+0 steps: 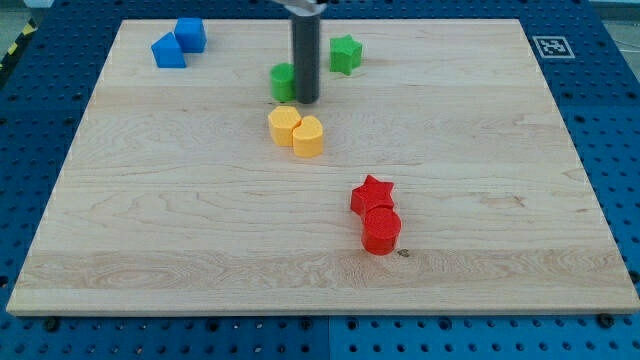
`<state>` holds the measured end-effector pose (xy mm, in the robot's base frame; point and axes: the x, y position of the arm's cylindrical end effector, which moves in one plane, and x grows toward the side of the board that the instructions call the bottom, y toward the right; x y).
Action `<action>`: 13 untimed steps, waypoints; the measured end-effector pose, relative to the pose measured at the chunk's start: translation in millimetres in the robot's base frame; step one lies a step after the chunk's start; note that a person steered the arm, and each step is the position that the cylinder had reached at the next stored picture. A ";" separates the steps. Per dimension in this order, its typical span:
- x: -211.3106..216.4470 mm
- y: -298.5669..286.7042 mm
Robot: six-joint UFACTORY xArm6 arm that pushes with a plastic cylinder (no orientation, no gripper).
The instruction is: Push the green circle towards the blue blocks
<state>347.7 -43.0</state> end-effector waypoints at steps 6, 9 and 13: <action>-31.8 -16.5; -65.7 -35.6; -64.8 -43.6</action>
<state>282.9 -86.7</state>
